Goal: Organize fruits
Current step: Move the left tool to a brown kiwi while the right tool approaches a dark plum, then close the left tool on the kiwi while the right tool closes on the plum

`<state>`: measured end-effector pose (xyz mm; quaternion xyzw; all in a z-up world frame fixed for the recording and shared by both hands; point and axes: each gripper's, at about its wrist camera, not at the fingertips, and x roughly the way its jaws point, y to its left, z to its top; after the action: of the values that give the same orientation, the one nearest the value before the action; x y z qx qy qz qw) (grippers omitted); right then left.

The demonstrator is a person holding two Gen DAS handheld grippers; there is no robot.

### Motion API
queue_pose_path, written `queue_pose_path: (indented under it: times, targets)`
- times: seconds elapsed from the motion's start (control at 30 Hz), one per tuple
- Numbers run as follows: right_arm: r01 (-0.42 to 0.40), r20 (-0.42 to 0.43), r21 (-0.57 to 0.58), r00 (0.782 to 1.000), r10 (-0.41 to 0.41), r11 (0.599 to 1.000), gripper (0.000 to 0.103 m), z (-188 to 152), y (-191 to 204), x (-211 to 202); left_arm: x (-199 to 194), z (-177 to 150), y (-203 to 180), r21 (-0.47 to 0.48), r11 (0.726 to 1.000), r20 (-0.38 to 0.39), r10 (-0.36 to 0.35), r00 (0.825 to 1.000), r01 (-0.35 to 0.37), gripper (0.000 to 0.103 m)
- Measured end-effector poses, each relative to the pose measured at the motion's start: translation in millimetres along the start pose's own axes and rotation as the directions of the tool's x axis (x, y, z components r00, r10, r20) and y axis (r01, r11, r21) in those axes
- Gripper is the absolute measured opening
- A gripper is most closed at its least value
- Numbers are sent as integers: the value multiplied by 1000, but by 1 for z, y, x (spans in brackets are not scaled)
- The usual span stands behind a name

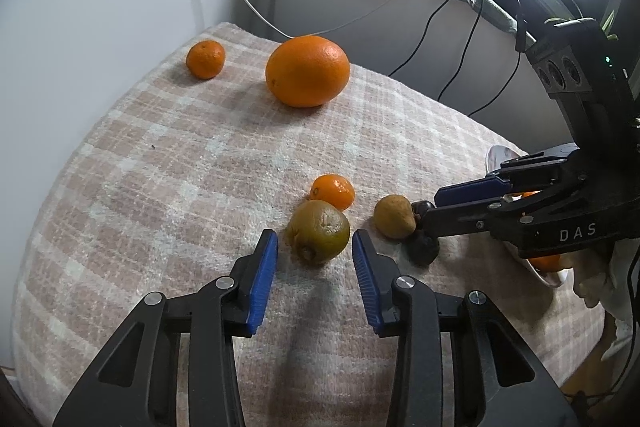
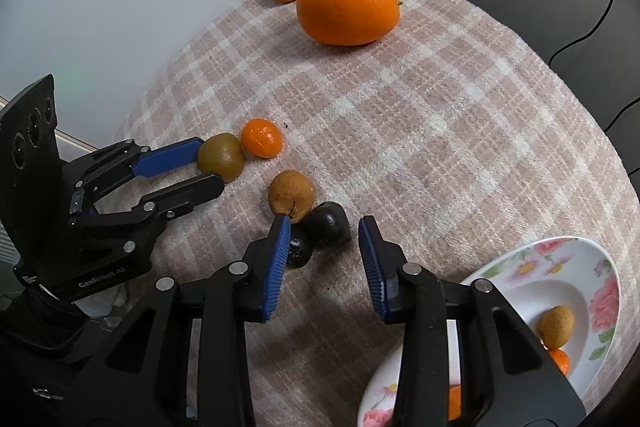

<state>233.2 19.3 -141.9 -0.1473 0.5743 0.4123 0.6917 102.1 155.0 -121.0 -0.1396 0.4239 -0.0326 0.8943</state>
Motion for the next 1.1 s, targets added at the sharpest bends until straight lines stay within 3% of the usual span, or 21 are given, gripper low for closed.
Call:
queue_pose_path:
  times: [0.27, 0.7, 0.83, 1.1]
  targets:
    - [-26, 3, 19, 1000, 26, 999, 16, -1, -4, 2, 6, -1, 0, -7, 1000, -7, -13, 1000, 13, 27]
    - [-14, 35, 35, 999, 12, 999, 14, -7, -7, -10, 2, -4, -1, -9, 1000, 8, -7, 1000, 7, 24]
    - [-19, 53, 43, 998, 17, 999, 6, -10, -10, -17, -2, -4, -1, -10, 1000, 11, -7, 1000, 8, 23]
    - [-24, 65, 42, 998, 21, 999, 6, -12, -9, -20, -5, -6, -5, -5, 1000, 12, -3, 1000, 4, 23]
